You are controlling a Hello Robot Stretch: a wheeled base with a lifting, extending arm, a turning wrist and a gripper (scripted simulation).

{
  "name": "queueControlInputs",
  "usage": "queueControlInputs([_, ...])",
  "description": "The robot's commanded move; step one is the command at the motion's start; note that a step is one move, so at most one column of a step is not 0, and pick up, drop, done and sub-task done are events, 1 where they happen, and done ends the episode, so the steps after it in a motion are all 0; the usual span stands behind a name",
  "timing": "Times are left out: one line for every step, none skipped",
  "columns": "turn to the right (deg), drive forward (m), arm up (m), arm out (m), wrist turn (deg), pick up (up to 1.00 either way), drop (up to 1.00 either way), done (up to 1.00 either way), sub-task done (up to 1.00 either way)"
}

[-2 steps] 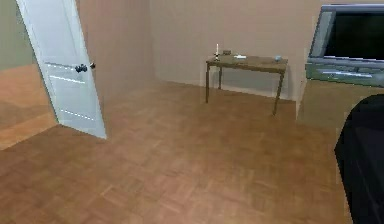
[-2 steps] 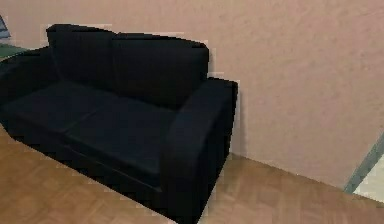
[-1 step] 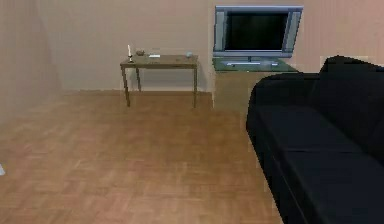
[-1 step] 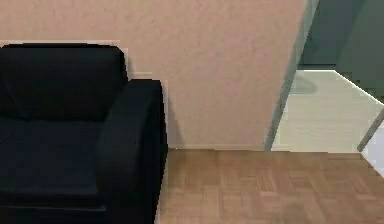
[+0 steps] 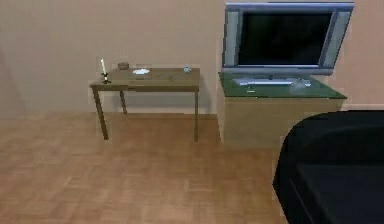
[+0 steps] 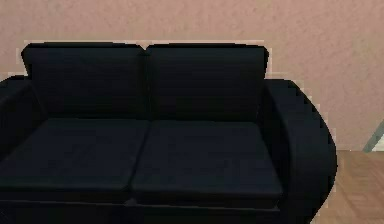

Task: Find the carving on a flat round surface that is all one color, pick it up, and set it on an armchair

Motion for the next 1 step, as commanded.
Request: queueControlInputs([3.0,0.00,0.00,0.00,0.0,0.00,0.00,0.00,0.00])
